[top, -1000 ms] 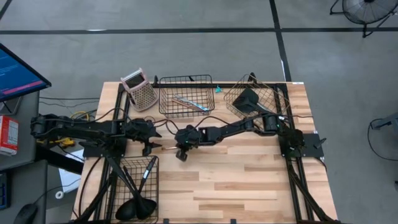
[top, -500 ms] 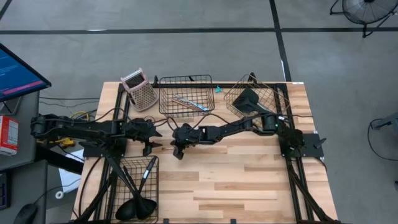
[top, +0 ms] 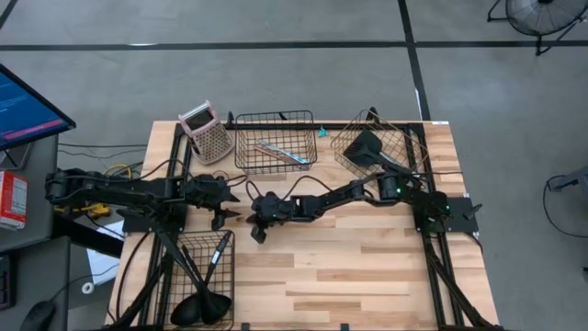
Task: Pick & Place Kitchen Items
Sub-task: Put the brown knife into the top black wire basket
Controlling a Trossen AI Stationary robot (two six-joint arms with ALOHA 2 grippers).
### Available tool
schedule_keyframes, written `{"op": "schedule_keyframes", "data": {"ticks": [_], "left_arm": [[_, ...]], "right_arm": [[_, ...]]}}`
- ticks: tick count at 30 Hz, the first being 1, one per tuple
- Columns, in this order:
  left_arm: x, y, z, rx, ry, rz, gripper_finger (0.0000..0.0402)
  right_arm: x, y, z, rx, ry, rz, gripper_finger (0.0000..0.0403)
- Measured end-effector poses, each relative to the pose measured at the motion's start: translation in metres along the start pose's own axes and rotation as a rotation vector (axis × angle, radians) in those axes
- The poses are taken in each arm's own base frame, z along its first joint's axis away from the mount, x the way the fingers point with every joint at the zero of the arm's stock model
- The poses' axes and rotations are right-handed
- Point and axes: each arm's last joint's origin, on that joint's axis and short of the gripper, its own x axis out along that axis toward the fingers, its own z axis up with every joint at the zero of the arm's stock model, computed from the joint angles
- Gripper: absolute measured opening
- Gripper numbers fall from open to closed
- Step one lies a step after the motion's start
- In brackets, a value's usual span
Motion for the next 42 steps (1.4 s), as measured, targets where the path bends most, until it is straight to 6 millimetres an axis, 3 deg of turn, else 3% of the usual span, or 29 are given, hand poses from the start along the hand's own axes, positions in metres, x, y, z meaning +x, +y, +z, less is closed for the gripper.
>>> {"op": "schedule_keyframes", "data": {"ticks": [9, 27, 42], "left_arm": [[0.0, 0.0, 0.0, 0.0, 0.001, 0.0, 0.0227], [-0.001, 0.015, 0.002, -0.033, -0.023, 0.056, 0.0227], [0.021, 0.017, -0.007, -0.011, 0.102, 0.025, 0.0227]], "right_arm": [[0.0, -0.015, 0.006, 0.067, -0.002, -0.053, 0.0], [0.001, -0.012, 0.005, 0.051, -0.02, -0.043, 0.0], [0.002, -0.02, 0.013, 0.039, -0.029, -0.053, 0.0]]}}
